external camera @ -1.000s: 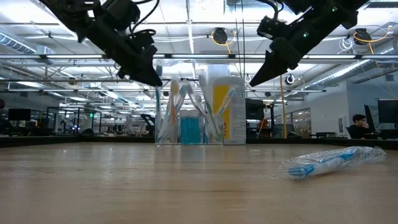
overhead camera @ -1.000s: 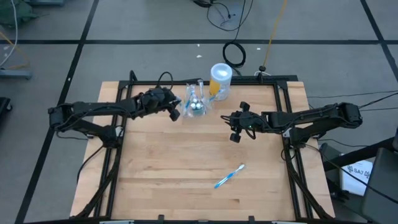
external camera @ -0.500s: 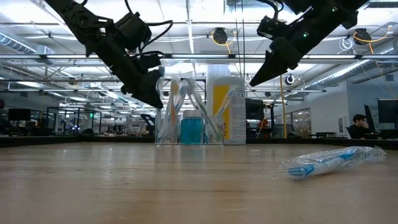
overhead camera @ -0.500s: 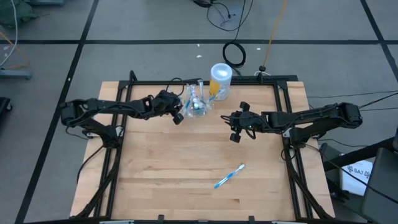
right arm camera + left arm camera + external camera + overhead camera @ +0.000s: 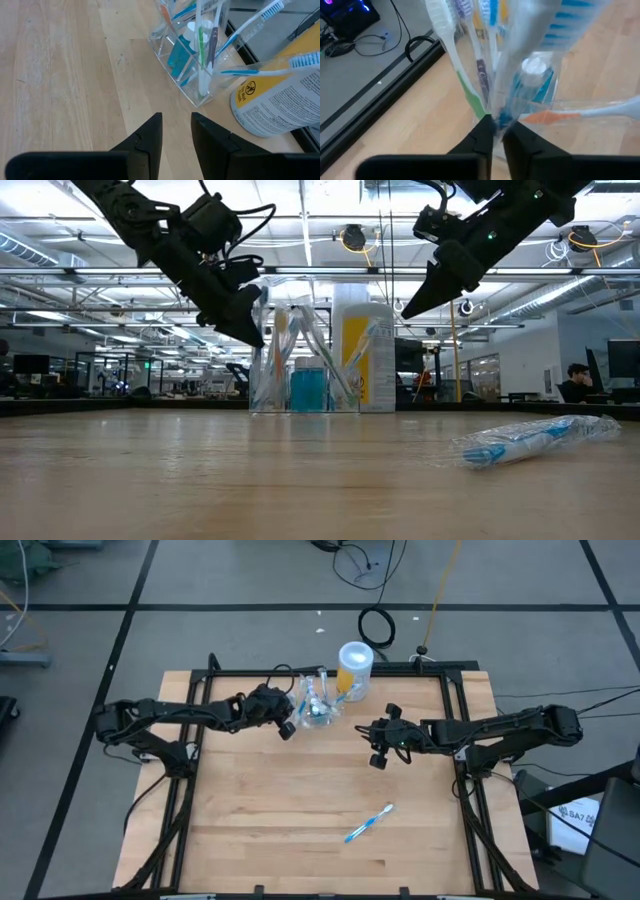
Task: Pick & Place toothbrushing station
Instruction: Put the left blue toothbrush into the left section of the transparent organizer
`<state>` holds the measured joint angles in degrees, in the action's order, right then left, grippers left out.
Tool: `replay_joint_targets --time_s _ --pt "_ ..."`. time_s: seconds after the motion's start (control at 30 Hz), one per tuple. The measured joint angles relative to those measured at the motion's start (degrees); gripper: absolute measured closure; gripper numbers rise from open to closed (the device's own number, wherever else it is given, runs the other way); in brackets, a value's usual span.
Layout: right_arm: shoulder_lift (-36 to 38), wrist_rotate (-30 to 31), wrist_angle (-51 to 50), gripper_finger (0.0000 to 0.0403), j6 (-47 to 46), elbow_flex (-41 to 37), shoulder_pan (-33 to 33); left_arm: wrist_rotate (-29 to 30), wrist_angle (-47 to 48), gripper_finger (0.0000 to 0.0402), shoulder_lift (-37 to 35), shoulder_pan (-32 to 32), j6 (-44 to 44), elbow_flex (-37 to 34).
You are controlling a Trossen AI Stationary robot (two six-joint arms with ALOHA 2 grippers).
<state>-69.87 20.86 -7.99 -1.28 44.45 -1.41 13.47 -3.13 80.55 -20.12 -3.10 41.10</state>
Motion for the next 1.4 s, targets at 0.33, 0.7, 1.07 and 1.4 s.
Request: replay_joint_targets --time_s 0.33,0.7,1.07,1.4 --pt "0.0 0.0 0.0 0.0308 0.0 0.0 0.0 -0.1 0.1 0.0374 0.0 -0.2 -2.0 0.0" --pt "0.0 0.0 0.0 0.0308 0.0 0.0 0.0 0.0 0.1 0.0380 1.0 -0.2 -6.0 0.0" --pt "0.0 0.0 0.2 0.0309 0.5 0.0 0.0 0.1 -1.3 0.0366 4.2 -0.5 -6.5 0.0" --pt "0.0 0.0 0.3 0.0309 0.5 0.0 0.0 0.1 -1.1 0.0356 4.2 -0.5 -7.6 0.0"
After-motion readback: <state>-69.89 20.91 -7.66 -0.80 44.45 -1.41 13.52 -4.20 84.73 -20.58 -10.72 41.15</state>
